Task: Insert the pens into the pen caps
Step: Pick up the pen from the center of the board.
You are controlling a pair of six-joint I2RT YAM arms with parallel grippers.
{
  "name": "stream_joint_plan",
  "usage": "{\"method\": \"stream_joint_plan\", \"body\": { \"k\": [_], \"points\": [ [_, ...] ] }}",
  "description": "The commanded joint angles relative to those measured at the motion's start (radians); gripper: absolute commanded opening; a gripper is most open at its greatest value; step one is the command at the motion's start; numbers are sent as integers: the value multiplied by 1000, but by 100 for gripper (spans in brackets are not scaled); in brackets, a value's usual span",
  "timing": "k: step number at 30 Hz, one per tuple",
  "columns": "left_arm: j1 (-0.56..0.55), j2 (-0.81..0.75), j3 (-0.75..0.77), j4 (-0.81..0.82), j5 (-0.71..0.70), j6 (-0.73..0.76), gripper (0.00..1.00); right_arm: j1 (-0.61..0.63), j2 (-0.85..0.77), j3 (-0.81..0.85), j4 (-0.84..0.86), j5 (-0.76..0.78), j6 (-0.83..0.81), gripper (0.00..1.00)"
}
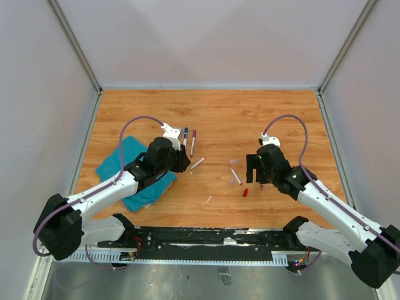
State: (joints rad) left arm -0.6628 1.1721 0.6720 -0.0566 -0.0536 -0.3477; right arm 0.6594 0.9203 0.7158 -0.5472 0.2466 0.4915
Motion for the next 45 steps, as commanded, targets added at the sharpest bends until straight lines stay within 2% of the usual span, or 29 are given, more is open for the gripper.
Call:
{"method": "stream_joint_plan", "body": {
  "k": [1,9,14,18,21,29,45],
  "points": [
    [-1,-62,-39,57,28,-27,32,-100,56,20,4,58,-11,81],
    [-1,-140,-50,36,6,-19,32,-242,154,-33,109,-64,-34,75],
    [-1,-192,-65,28,-27,-14,32,-247,187,-35,121,-113,-66,66],
    [-1,-218,-79,23,-44,-19,32,-251,219,-34,99,-43,-82,64],
    [-1,-218,-81,20,-42,-21,32,-265,258,-30,99,-19,-89,58],
    [-1,-222,-74,7,-43,-18,32,-290,386,-6,130,-76,-100,47],
    [-1,-232,-80,-1,-47,-27,31,-321,526,24,177,-108,-115,32]
  ]
}}
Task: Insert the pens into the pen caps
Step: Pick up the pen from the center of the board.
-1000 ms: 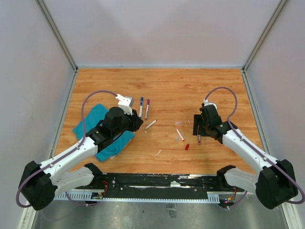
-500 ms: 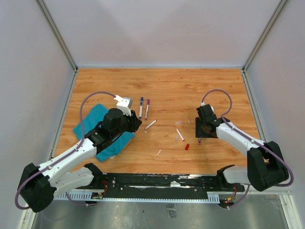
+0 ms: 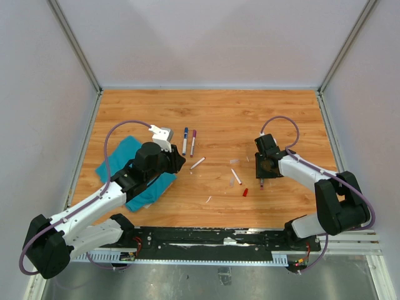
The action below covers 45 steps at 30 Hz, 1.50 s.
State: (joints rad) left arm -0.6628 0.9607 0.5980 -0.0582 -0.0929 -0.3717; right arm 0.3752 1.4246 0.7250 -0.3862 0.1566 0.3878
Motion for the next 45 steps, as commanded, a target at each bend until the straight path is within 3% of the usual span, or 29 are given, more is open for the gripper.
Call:
{"method": "stream_joint_plan", "body": {
  "k": [1,17,31,41,45],
  "points": [
    [-1,-20,-6,-1,-8,-4,31,-41,24,15,18,-24,-11,31],
    [-1,-34,-3,21,8,-56,35,-79,-21,-8,33,-92,-18,4],
    [-4,-37,-27,111,90,-123,47,-79,-393,-101,120,-325,-44,1],
    [-165,12,-38,273,73,-163,52,-73,-582,-237,463,-648,232,1],
    [-221,47,-38,335,88,-180,55,-44,-616,-307,669,-671,364,1]
  ]
}}
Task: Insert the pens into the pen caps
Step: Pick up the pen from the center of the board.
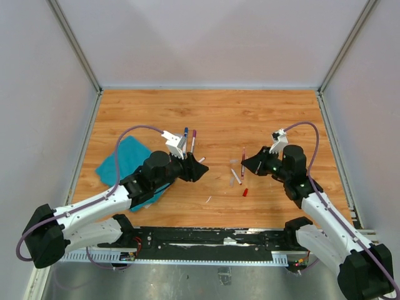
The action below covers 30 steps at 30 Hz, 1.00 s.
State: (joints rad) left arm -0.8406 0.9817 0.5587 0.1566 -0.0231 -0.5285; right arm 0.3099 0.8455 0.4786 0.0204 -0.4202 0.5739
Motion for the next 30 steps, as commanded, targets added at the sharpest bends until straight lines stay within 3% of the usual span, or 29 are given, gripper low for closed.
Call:
{"method": "stream_joint_plan", "body": {
  "k": [1,11,21,30],
  "points": [
    [-54,31,3,132,22,-27,55,32,-45,-77,304,-86,208,1],
    [-104,74,7,242,97,-24,56,143,-50,-133,527,23,371,1],
    [-106,124,23,292,145,-28,55,276,33,-108,619,47,374,1],
    [-106,154,24,293,140,-25,51,321,64,-86,656,43,379,1]
  ]
}}
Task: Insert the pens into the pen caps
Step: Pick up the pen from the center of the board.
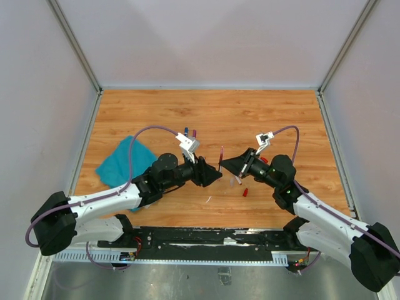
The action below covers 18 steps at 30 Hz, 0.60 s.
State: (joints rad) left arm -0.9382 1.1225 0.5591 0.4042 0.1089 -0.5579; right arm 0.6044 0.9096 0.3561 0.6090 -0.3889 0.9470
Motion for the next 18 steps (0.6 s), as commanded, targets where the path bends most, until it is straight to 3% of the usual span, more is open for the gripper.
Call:
{"method": "stream_joint_plan", "body": {
  "k": [1,8,18],
  "points": [
    [-8,17,24,46,8,4,51,29,0,39,69,12,6,1],
    [-8,38,40,63,14,3,39,50,9,39,74,13,3,1],
    [-8,32,50,41,-5,3,7,59,15,46,63,19,-21,1]
  ]
}}
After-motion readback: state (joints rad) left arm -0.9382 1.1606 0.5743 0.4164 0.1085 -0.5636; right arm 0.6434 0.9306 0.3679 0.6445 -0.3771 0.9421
